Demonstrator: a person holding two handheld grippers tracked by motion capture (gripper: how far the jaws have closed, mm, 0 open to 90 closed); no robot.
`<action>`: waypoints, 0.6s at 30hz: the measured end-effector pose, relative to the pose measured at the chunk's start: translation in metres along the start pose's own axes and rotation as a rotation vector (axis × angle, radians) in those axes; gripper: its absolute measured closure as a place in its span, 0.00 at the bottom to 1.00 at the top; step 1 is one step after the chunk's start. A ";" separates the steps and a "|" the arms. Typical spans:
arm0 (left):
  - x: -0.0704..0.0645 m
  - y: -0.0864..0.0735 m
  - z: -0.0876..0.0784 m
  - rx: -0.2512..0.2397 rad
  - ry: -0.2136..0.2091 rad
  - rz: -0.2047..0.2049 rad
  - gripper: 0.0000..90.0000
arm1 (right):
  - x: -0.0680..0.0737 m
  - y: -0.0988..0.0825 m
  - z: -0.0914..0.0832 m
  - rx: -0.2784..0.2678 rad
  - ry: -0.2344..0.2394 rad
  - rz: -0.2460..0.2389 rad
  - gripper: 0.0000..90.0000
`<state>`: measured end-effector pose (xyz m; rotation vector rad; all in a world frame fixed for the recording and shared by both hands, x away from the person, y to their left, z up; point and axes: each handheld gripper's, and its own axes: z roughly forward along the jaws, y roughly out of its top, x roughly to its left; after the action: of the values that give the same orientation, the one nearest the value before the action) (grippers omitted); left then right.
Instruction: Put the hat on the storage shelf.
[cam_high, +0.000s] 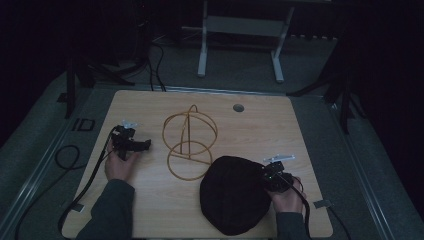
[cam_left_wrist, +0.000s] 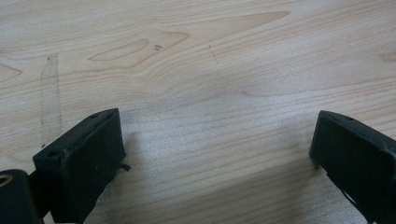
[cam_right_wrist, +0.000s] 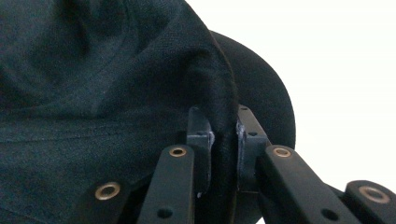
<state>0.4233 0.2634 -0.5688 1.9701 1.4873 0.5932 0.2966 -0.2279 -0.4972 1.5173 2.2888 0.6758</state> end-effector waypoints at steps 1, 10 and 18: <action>0.000 0.000 0.000 0.000 0.000 0.000 0.03 | -0.001 0.001 -0.001 0.002 -0.001 0.001 0.89; 0.000 0.000 0.000 0.000 0.000 -0.001 0.03 | -0.015 0.016 -0.014 -0.014 0.003 0.001 0.89; 0.000 0.000 0.000 0.000 0.000 -0.001 0.03 | -0.032 0.025 -0.023 -0.030 0.020 0.021 0.89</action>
<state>0.4236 0.2633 -0.5689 1.9689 1.4883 0.5935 0.3174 -0.2541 -0.4641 1.5294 2.2702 0.7307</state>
